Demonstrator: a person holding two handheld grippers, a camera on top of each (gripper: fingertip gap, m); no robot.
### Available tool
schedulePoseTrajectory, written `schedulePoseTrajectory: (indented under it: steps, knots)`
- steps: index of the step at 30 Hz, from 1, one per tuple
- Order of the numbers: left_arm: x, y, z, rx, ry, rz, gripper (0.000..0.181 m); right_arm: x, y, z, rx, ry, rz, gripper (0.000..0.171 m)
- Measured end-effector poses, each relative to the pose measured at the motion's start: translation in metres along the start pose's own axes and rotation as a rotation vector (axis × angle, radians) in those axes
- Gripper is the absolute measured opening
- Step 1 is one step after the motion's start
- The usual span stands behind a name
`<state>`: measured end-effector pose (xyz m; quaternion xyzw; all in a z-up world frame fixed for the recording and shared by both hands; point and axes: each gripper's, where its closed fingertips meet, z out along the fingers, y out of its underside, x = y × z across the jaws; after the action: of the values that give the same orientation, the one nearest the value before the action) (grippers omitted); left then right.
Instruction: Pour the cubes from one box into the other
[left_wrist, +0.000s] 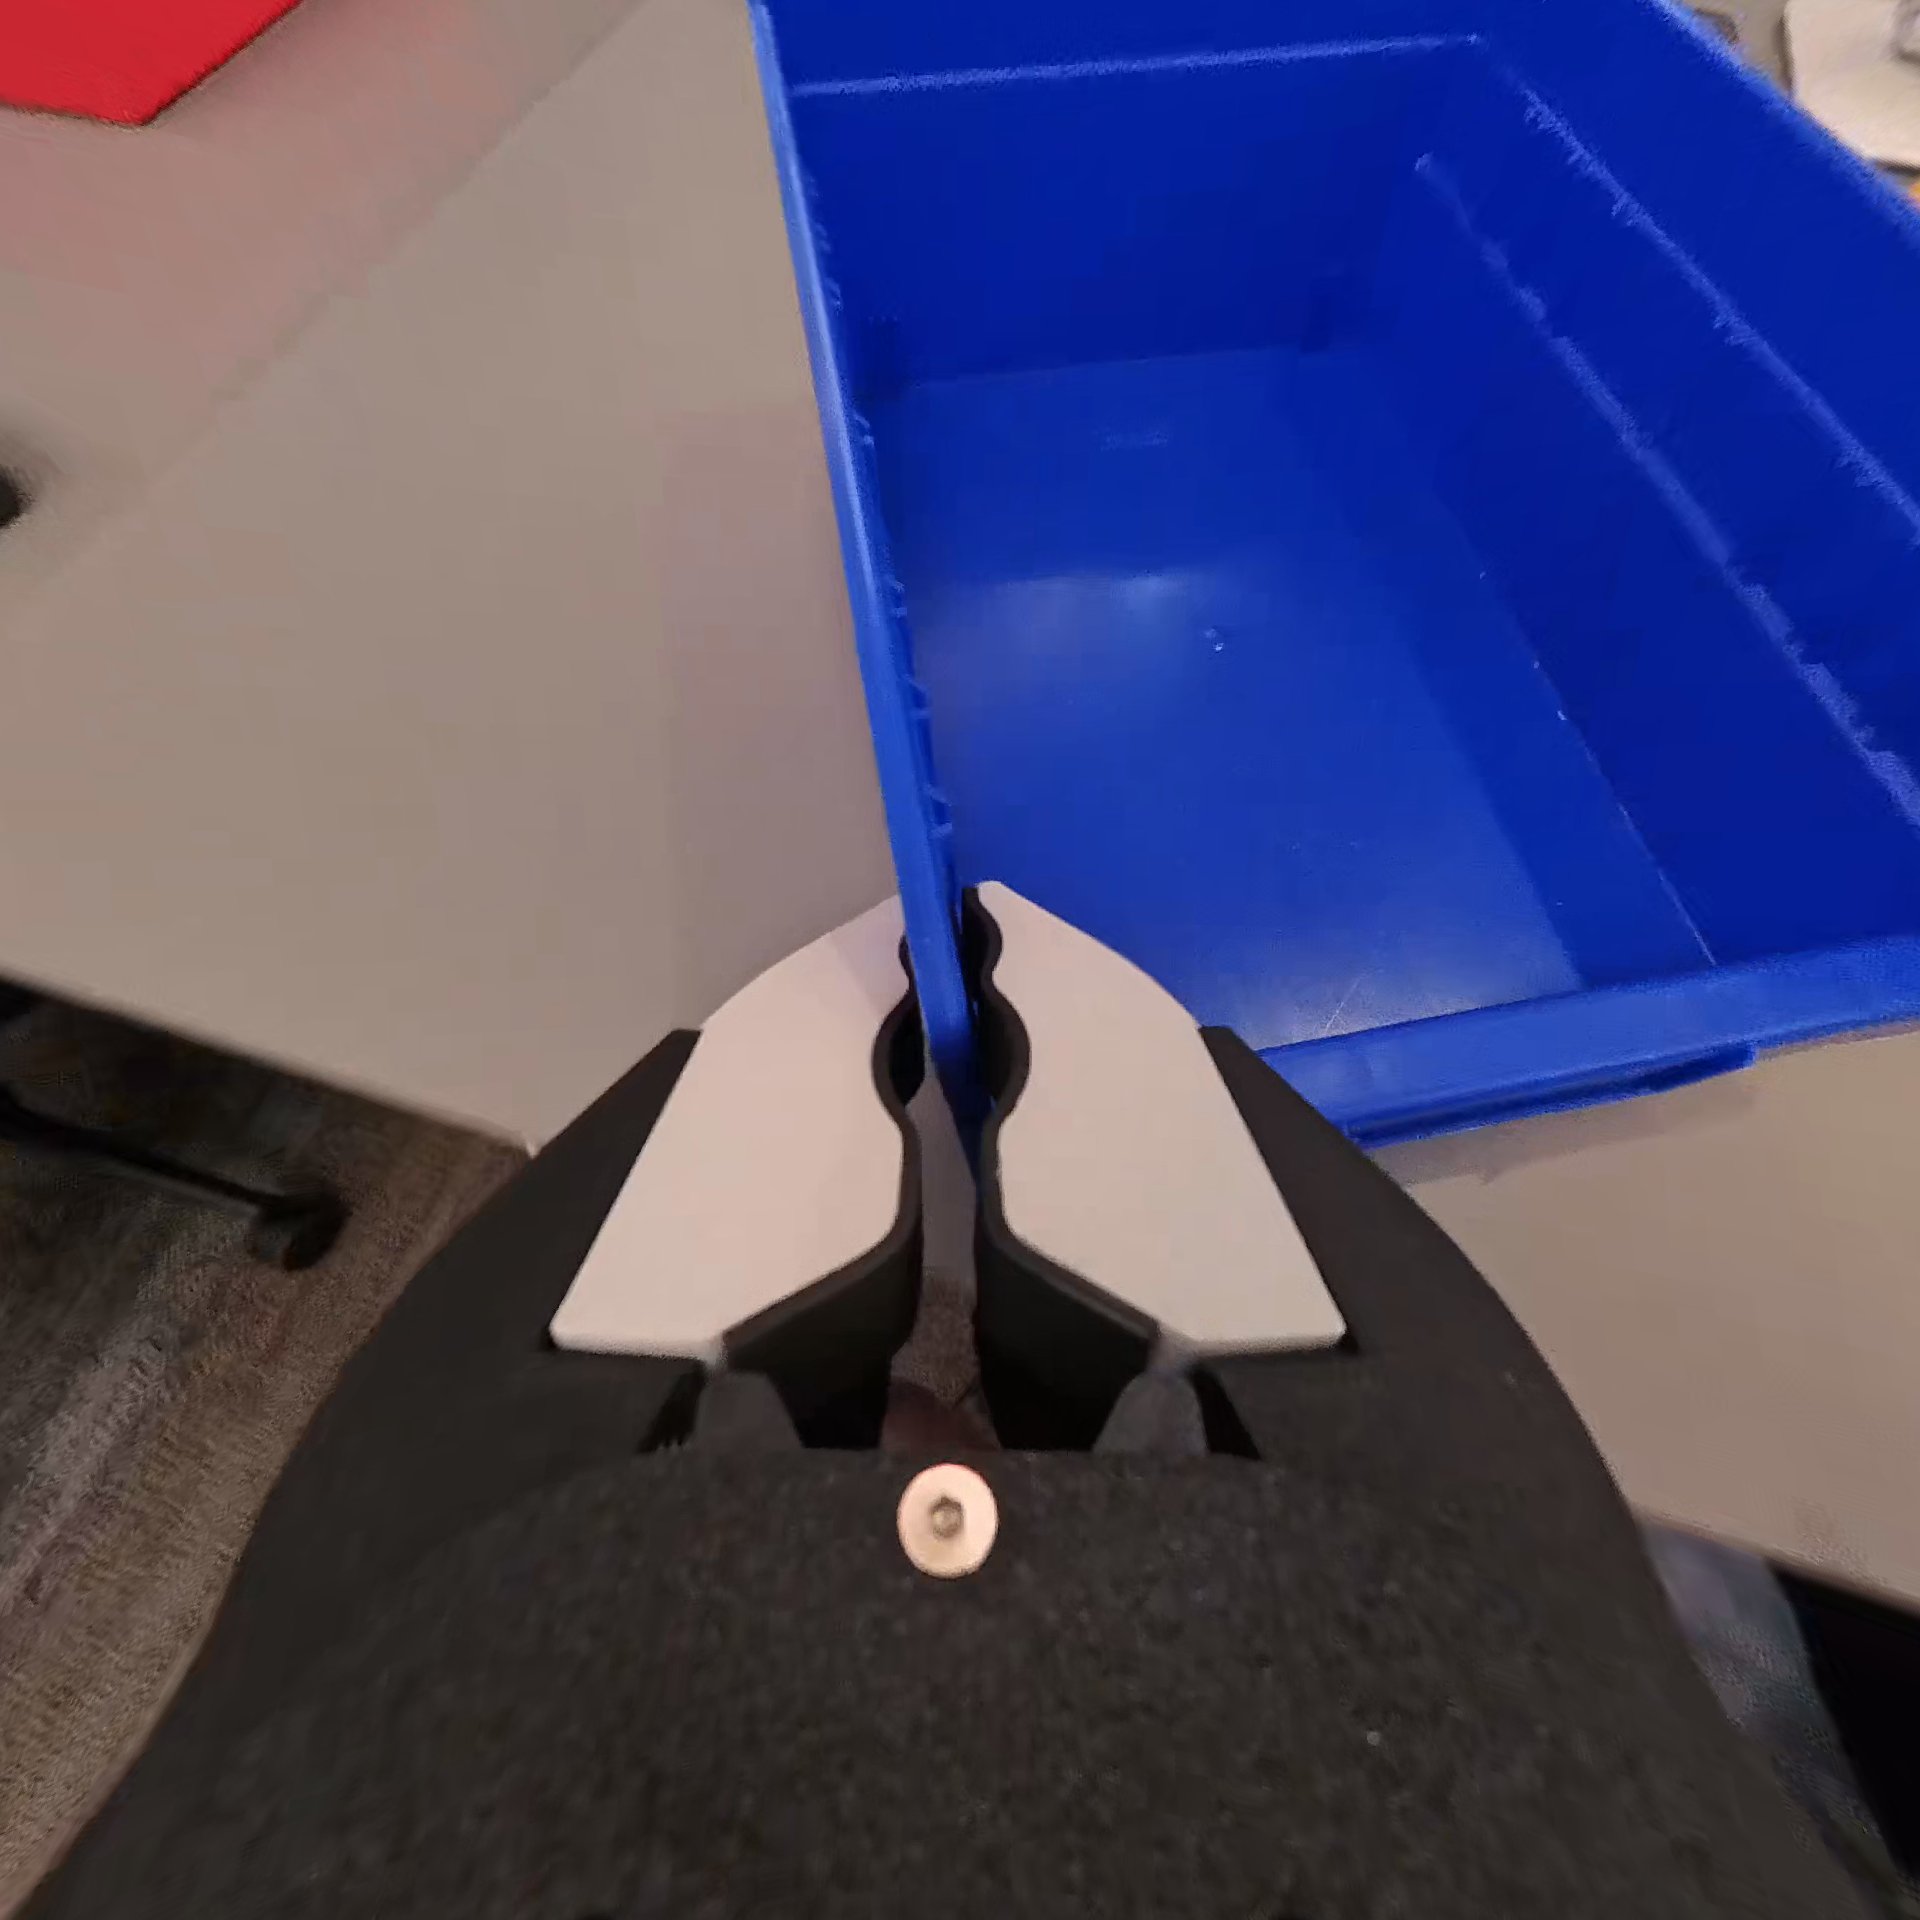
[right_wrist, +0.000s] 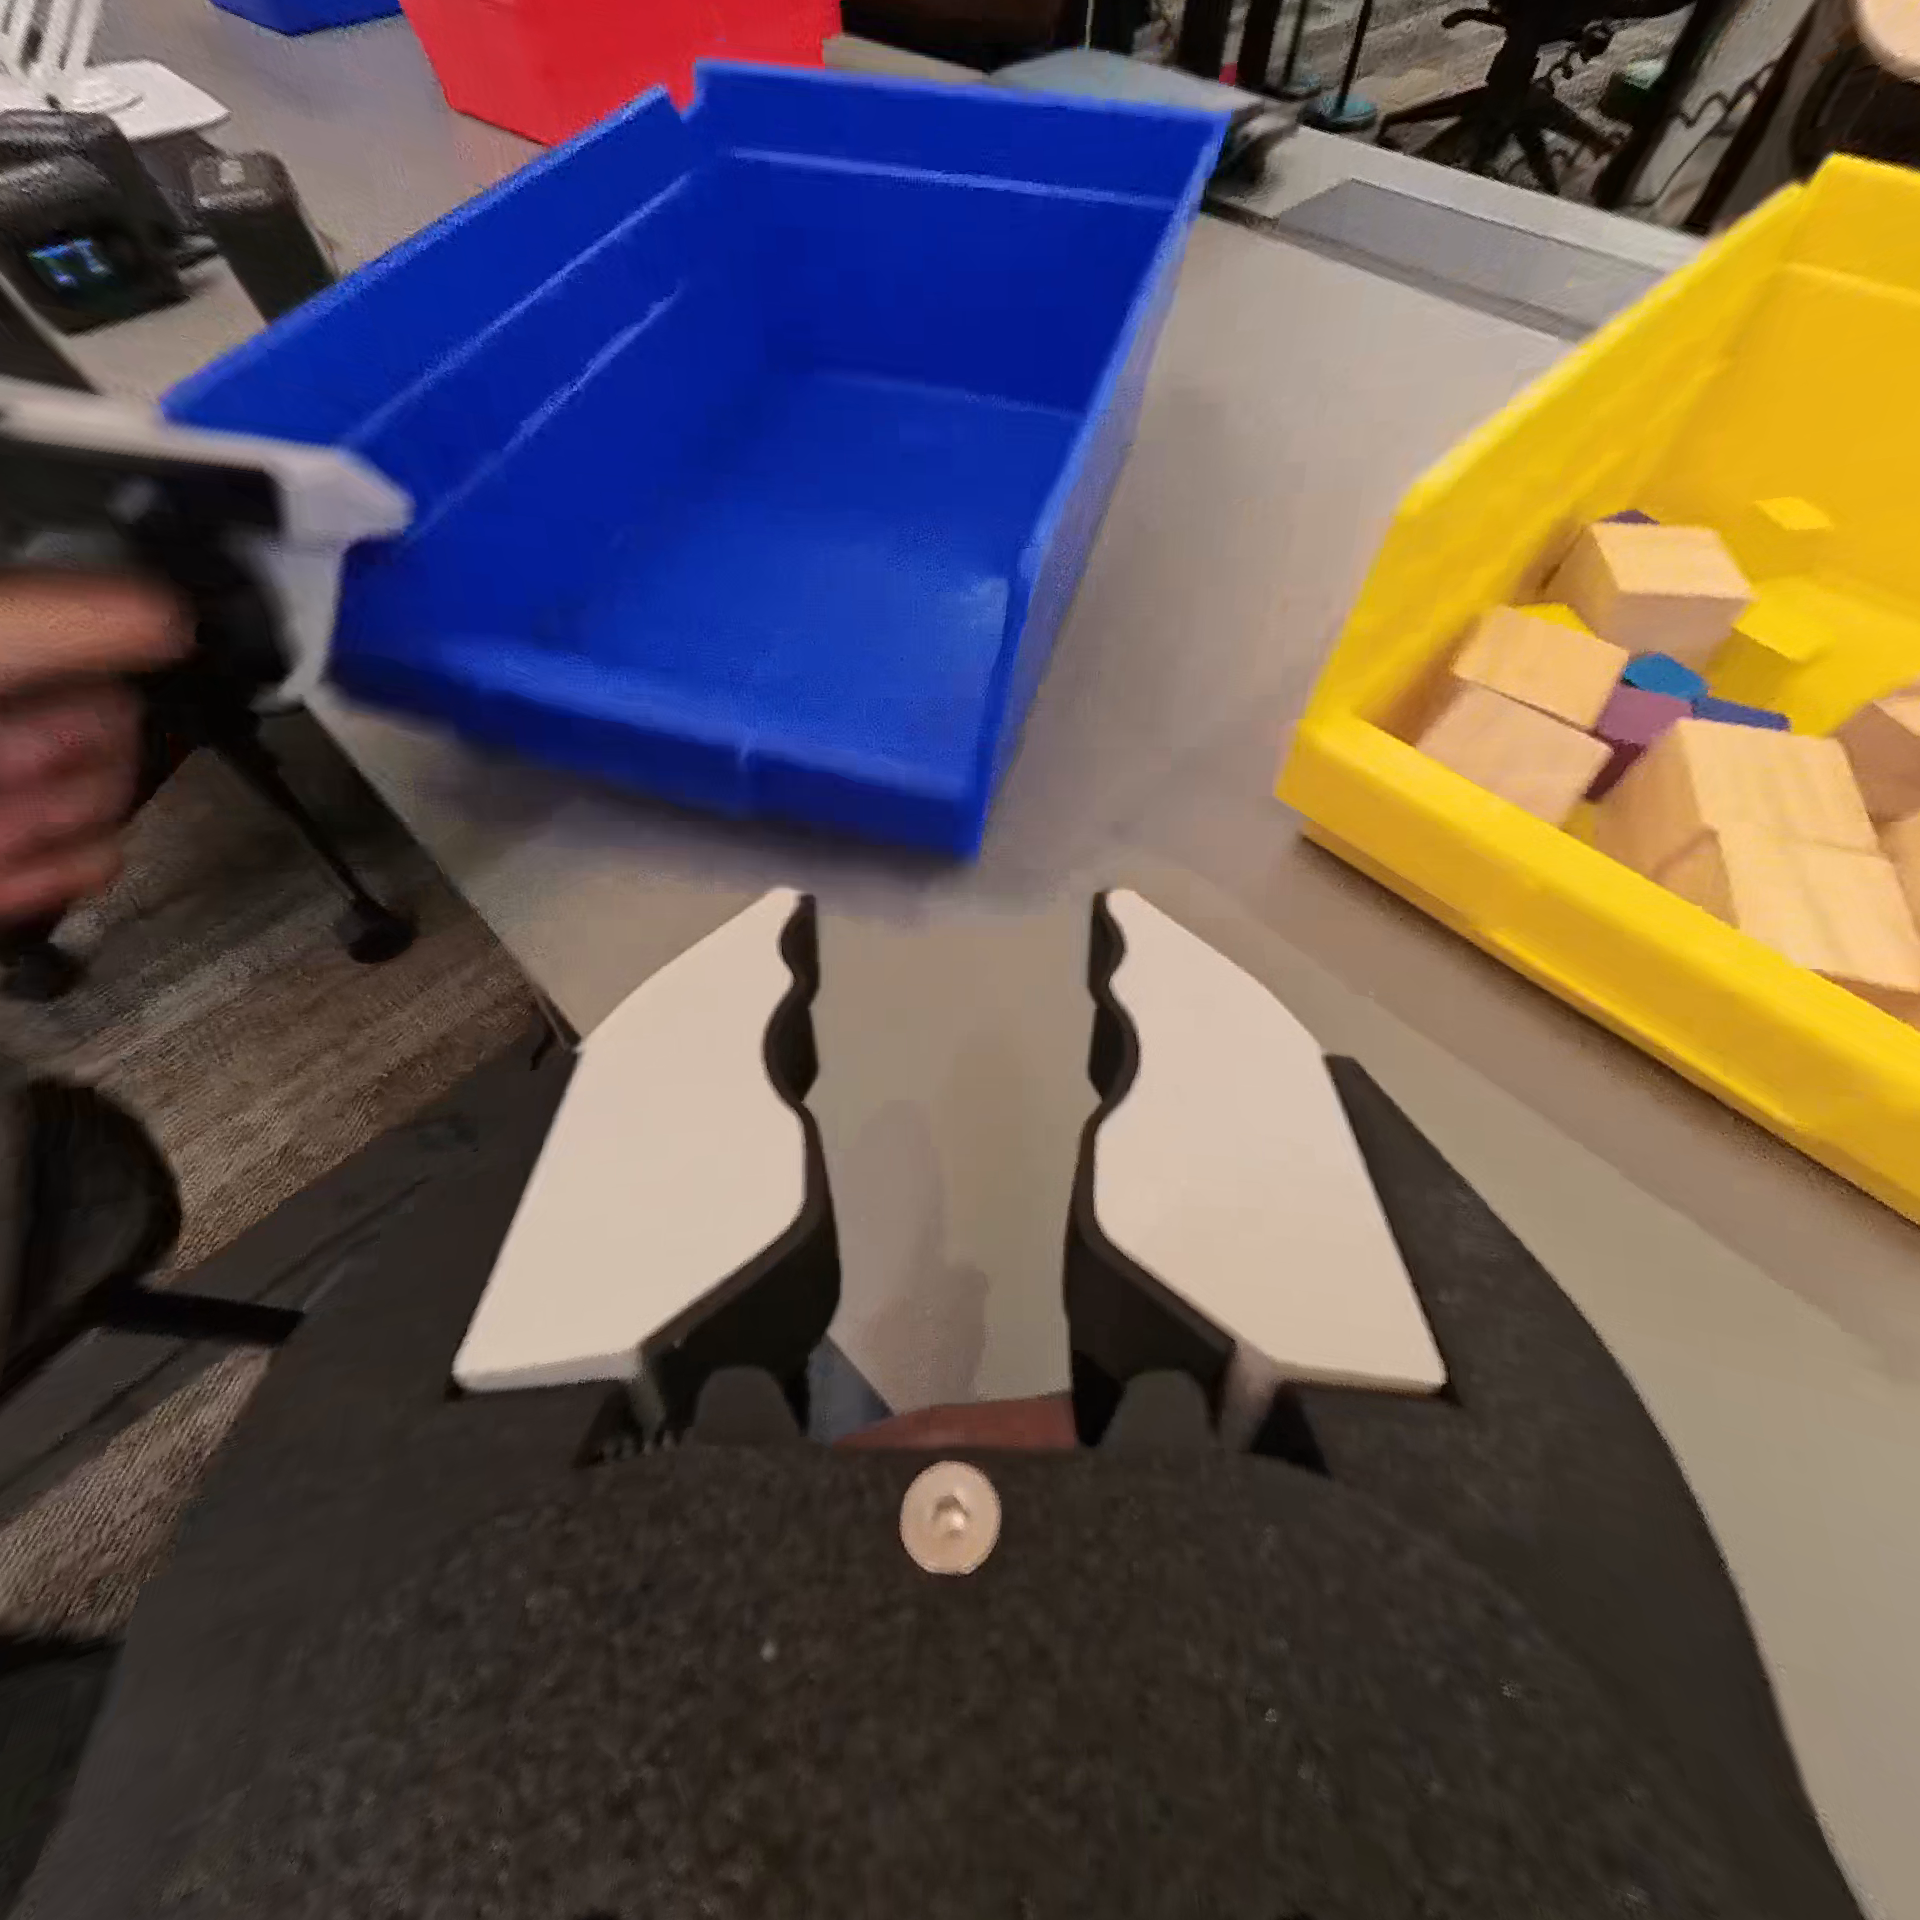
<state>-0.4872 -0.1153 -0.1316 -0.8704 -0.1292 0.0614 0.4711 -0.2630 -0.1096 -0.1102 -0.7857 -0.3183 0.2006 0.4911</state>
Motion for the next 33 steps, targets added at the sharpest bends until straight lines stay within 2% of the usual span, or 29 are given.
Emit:
schedulePoseTrajectory:
  steps: [1, 2, 3, 4, 8, 10, 14, 17, 19, 23, 27, 30, 33]
  knots:
    - [0.0, 0.009, -0.015, 0.009, 0.003, -0.021, 0.004, -0.004, -0.006, 0.01, 0.004, 0.035, 0.004, 0.057]
    - [0.001, 0.018, -0.028, 0.017, 0.006, -0.036, 0.005, -0.006, -0.009, 0.021, 0.001, 0.071, 0.015, 0.054]
    - [0.002, 0.025, -0.04, 0.024, 0.011, -0.041, 0.005, -0.009, -0.008, 0.031, -0.026, 0.087, 0.023, 0.034]
    - [0.003, 0.031, -0.049, 0.028, 0.011, -0.04, 0.005, -0.008, -0.003, 0.037, -0.071, 0.122, 0.038, 0.005]
    - [0.012, 0.034, -0.076, 0.049, 0.028, -0.036, 0.004, -0.009, -0.023, 0.012, 0.043, 0.185, -0.031, 0.003]
    - [0.025, 0.014, -0.087, 0.117, 0.056, -0.047, 0.004, -0.001, -0.048, -0.012, 0.141, 0.225, -0.063, 0.003]
    - [0.084, -0.059, -0.115, 0.298, 0.122, 0.005, 0.004, 0.052, -0.109, -0.071, 0.301, 0.321, -0.053, 0.003]
    - [0.159, -0.112, -0.128, 0.392, 0.214, 0.098, 0.005, 0.118, -0.135, -0.127, 0.4, 0.424, -0.006, 0.003]
    - [0.224, -0.135, -0.129, 0.411, 0.299, 0.156, 0.005, 0.171, -0.135, -0.167, 0.437, 0.535, 0.042, 0.002]
    - [0.375, -0.151, -0.107, 0.345, 0.455, 0.236, 0.005, 0.299, -0.103, -0.231, 0.336, 0.718, 0.153, 0.003]
    - [0.511, -0.117, -0.072, 0.217, 0.563, 0.284, 0.004, 0.406, -0.031, -0.275, 0.211, 0.845, 0.239, 0.003]
    - [0.571, -0.078, -0.052, 0.159, 0.561, 0.328, 0.004, 0.458, 0.031, -0.28, 0.142, 0.818, 0.3, 0.003]
    - [0.602, -0.042, -0.031, 0.121, 0.546, 0.36, 0.005, 0.487, 0.081, -0.272, 0.127, 0.754, 0.328, 0.003]
